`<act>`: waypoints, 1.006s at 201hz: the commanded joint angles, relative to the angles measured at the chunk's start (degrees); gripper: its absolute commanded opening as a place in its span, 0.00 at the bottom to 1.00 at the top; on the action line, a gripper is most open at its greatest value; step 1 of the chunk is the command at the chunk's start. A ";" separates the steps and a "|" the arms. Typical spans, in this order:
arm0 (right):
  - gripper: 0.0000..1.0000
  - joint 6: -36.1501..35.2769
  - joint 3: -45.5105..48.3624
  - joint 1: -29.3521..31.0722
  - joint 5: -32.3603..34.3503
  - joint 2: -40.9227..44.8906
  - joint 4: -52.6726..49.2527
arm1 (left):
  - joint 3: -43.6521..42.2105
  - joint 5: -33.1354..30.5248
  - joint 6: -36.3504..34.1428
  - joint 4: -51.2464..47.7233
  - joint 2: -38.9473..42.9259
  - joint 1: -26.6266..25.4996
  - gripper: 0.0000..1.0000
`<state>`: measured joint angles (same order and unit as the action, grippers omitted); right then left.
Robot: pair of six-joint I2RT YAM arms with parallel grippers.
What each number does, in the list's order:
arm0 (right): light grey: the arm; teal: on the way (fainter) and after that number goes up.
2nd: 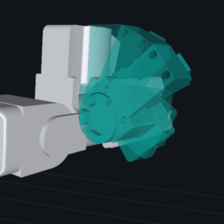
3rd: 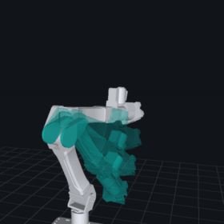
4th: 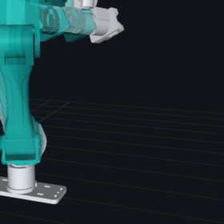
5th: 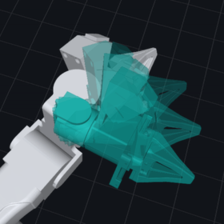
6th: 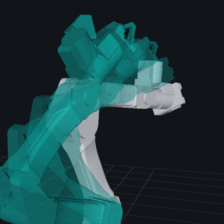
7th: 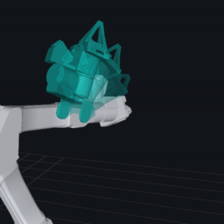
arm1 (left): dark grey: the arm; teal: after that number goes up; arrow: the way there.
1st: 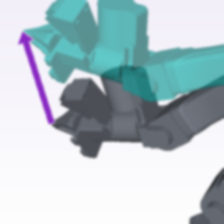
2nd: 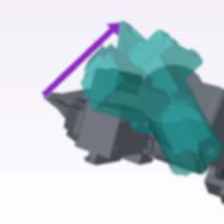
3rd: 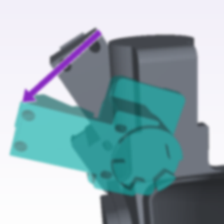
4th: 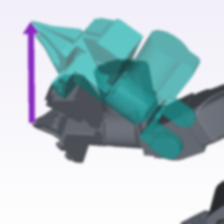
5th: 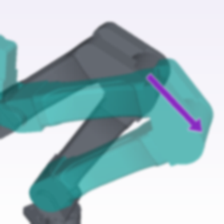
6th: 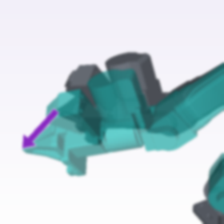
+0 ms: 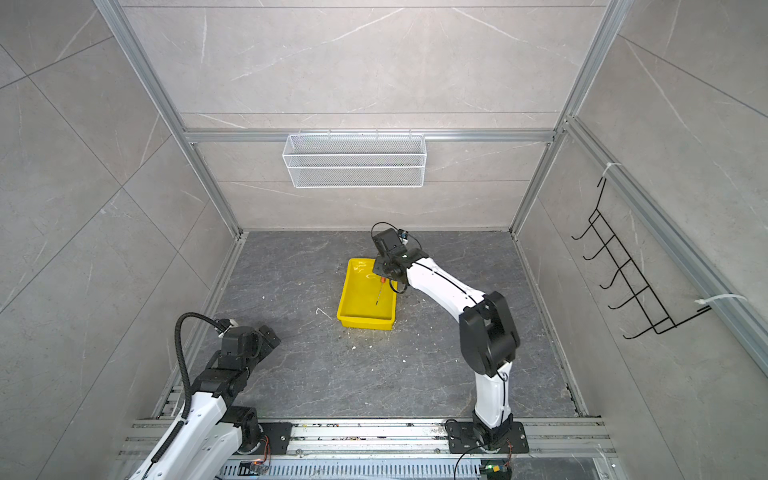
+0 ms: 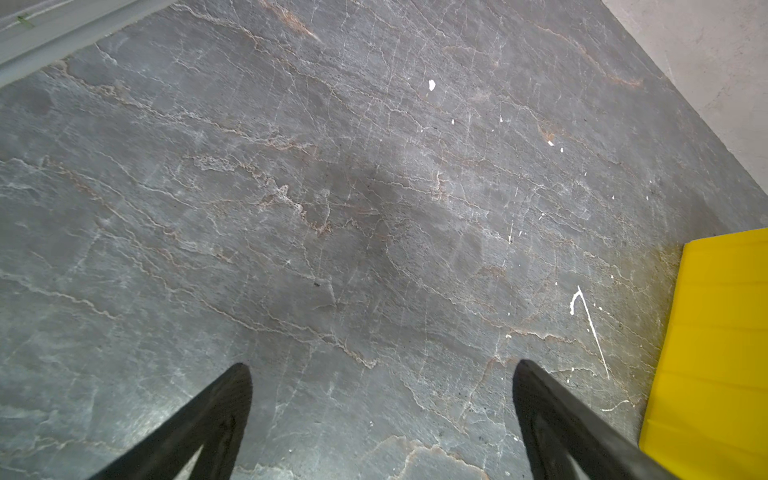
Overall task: Put the screwdriver in the bin
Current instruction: 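Carry the screwdriver with the right gripper over the yellow bin, then open the right gripper to drop the screwdriver into the bin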
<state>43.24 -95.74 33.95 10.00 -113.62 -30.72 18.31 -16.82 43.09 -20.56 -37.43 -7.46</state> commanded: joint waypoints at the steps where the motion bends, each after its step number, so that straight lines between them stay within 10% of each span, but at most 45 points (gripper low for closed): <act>1: 0.08 -1.24 -5.31 1.31 -1.77 -4.62 -4.15 | 0.51 0.27 -0.73 1.09 0.84 0.04 1.00; 70: 0.16 -3.08 -11.44 2.79 -2.36 -12.72 -8.04 | -0.09 0.44 -0.73 1.41 2.10 0.04 1.00; 108: 0.59 -7.05 -11.78 2.74 -3.06 -10.22 -8.12 | 0.12 0.58 -0.74 1.47 1.44 0.05 1.00; 157: 0.82 -13.04 -7.94 1.71 3.99 1.23 -8.80 | 0.26 1.00 -0.76 1.57 0.87 -0.01 1.00; 202: 0.92 -15.47 15.50 -7.18 19.25 22.34 2.68 | -0.09 2.37 -0.45 1.96 1.04 -0.05 1.00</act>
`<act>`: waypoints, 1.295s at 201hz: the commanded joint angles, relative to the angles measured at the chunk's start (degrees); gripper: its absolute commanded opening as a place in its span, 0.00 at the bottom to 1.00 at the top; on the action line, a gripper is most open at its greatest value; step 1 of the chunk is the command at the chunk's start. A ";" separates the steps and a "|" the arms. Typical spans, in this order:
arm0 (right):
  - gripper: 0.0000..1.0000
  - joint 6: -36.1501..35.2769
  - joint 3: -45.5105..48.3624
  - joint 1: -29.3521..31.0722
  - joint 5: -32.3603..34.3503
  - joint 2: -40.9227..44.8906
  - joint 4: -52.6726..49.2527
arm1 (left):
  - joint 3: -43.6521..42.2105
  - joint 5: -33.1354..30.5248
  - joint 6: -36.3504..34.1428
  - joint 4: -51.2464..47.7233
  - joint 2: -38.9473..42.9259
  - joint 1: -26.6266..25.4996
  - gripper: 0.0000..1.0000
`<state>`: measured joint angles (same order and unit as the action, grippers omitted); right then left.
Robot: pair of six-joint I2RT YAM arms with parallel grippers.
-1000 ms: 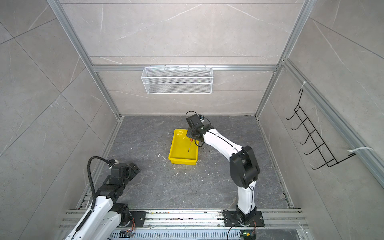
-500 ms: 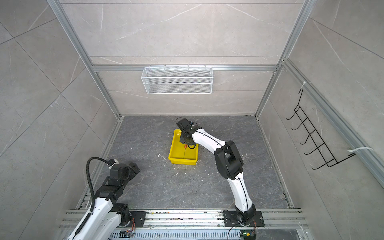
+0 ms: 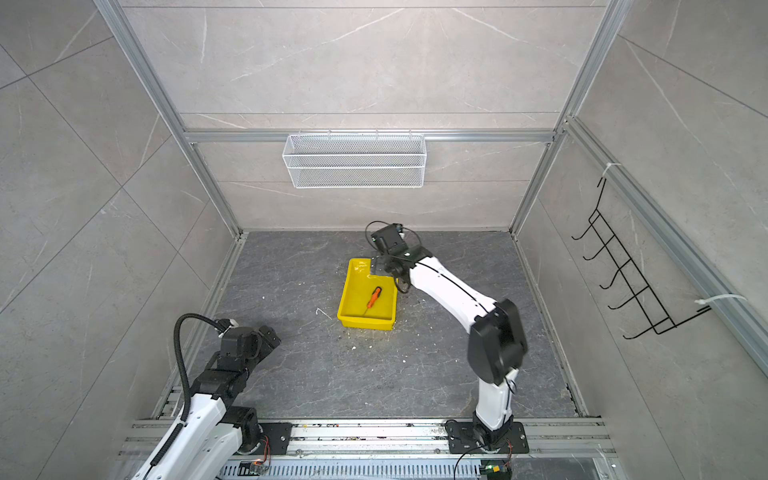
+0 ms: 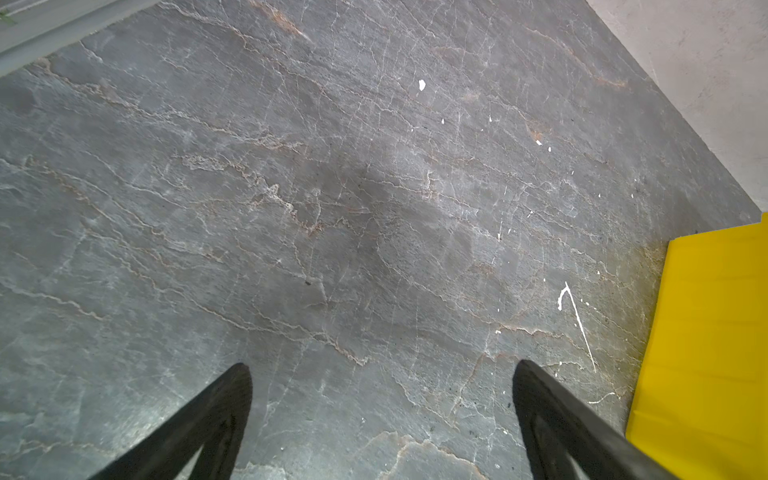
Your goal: Put the screwdriver in the bin
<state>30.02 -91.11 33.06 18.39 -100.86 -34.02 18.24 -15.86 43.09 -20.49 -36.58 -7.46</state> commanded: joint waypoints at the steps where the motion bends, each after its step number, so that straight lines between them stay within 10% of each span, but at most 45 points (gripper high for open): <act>1: 0.92 -2.25 11.44 -6.62 11.09 10.00 6.42 | 0.01 1.47 -0.41 1.92 0.19 -0.03 1.00; 41: 0.93 -5.96 37.91 -15.85 22.95 21.32 26.14 | -0.23 1.95 -0.57 3.01 -0.63 -0.03 1.00; 84: 0.96 -20.03 51.28 -16.29 36.05 15.38 48.89 | -0.80 2.68 -0.71 6.17 -2.90 -0.10 1.00; 114: 0.88 -26.78 58.91 -16.66 32.92 10.35 70.26 | -0.89 -0.45 -6.30 13.75 -5.35 -0.09 1.00; 124: 0.77 -23.37 58.80 -16.75 29.27 12.94 63.22 | -0.14 -1.25 -11.40 17.15 -6.25 -0.09 1.00; 134: 0.99 -24.87 61.92 -17.79 26.66 13.81 70.25 | 0.93 -3.90 -12.77 19.22 -7.14 -0.11 1.00; 195: 0.99 -29.24 65.97 -18.63 13.54 15.35 75.91 | 2.53 -17.55 -30.00 35.25 -15.61 -0.10 1.00; 260: 1.00 -30.26 72.70 -20.50 4.31 17.02 86.63 | -4.40 -7.06 -43.33 65.14 -33.29 -0.09 1.00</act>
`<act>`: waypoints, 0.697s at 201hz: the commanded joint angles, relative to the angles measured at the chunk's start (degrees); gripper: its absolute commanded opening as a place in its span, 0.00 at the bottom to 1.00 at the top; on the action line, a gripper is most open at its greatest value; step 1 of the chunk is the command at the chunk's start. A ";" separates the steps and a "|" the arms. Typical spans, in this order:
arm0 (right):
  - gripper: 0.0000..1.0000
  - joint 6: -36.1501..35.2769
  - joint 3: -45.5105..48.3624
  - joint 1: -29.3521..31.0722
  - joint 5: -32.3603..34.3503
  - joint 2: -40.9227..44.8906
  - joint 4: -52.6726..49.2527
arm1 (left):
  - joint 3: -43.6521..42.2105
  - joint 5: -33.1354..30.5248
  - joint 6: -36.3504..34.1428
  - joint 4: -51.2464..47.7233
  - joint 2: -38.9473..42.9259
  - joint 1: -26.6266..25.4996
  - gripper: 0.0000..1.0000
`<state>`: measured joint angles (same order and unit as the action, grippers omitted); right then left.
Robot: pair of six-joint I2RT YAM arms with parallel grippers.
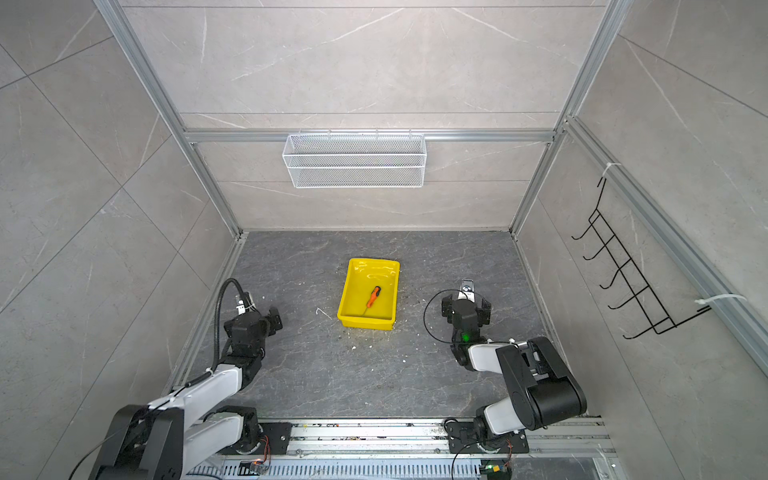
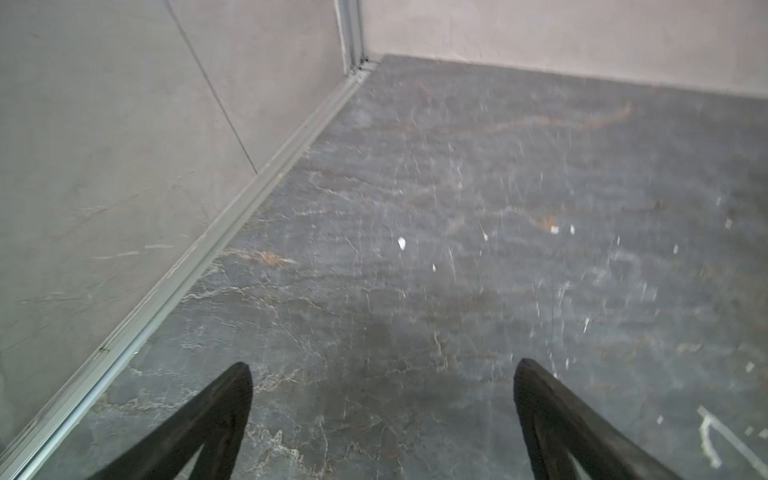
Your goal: Put the screwdriver in the bin
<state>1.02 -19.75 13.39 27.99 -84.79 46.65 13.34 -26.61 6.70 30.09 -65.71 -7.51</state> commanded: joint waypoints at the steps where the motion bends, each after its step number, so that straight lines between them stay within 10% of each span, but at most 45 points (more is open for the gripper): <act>1: 1.00 -1.27 1.40 -0.91 -5.48 0.91 6.19 | 0.56 3.77 -7.00 14.56 -4.38 -0.05 1.00; 27: 1.00 -3.58 3.28 -1.62 -8.29 -5.32 17.99 | 2.50 4.09 -9.42 18.61 -9.80 0.19 1.00; 41: 0.99 -0.59 0.78 -2.02 -9.01 -1.08 4.58 | 2.91 4.15 -10.02 22.88 -14.02 0.89 1.00; 97: 0.99 -1.02 0.84 -2.36 -9.18 -2.23 7.00 | 2.34 8.12 -8.02 32.12 -22.45 4.87 1.00; 140: 0.99 -1.09 0.85 -2.49 -9.31 -2.66 7.77 | 5.70 11.19 -6.23 21.82 -20.47 6.45 1.00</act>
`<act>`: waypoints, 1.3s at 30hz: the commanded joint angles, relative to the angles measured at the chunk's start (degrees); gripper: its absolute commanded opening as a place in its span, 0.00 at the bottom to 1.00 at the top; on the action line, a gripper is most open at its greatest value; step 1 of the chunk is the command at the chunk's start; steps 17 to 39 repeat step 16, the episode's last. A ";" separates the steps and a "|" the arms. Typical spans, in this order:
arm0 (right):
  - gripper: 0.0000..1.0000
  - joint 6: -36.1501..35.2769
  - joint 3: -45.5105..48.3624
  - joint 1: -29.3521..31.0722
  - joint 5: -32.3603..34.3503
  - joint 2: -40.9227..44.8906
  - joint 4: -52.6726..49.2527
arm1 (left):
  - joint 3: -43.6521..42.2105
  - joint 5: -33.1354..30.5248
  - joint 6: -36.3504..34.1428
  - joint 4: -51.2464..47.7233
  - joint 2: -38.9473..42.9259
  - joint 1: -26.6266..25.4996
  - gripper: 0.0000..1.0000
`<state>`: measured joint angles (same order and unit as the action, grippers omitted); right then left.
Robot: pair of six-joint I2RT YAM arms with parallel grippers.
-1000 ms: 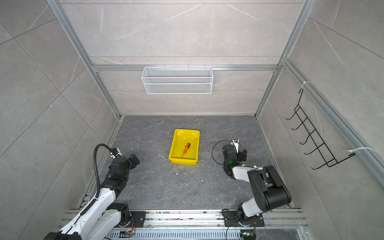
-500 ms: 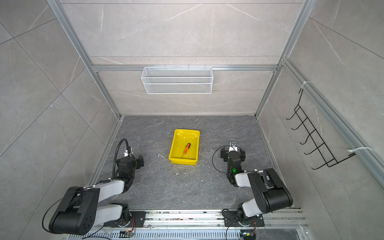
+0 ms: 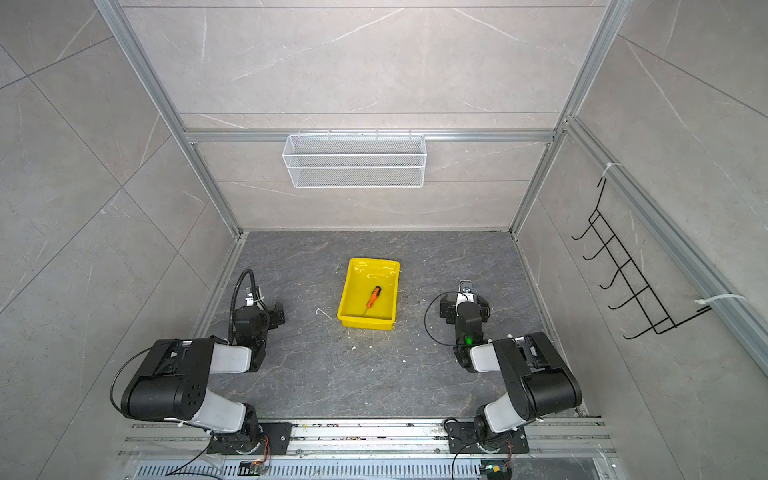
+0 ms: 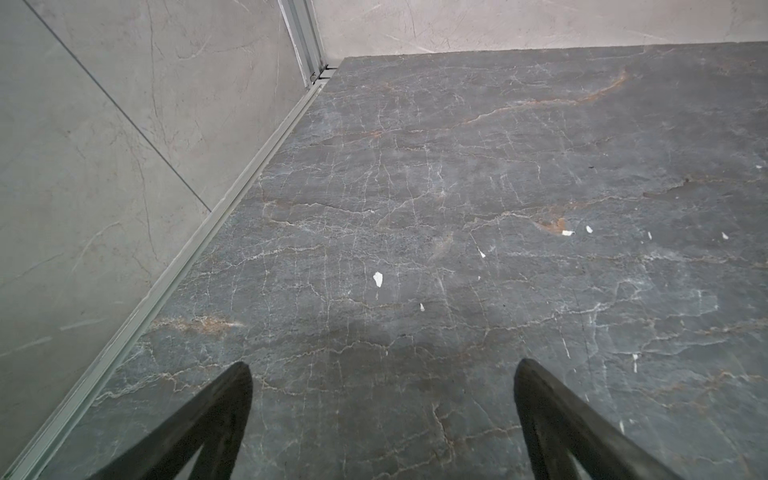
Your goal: Put the screwdriver in the bin
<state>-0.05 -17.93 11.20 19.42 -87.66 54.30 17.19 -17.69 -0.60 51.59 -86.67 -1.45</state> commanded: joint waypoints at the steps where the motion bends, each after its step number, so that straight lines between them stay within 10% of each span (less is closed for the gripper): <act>1: 0.99 0.02 -0.96 -0.30 -0.76 0.21 0.11 | 1.87 2.20 1.06 0.55 0.39 0.40 1.00; 39: 0.99 0.40 -1.84 -1.66 -3.75 0.38 -1.82 | 1.83 2.30 0.98 0.71 0.30 0.43 1.00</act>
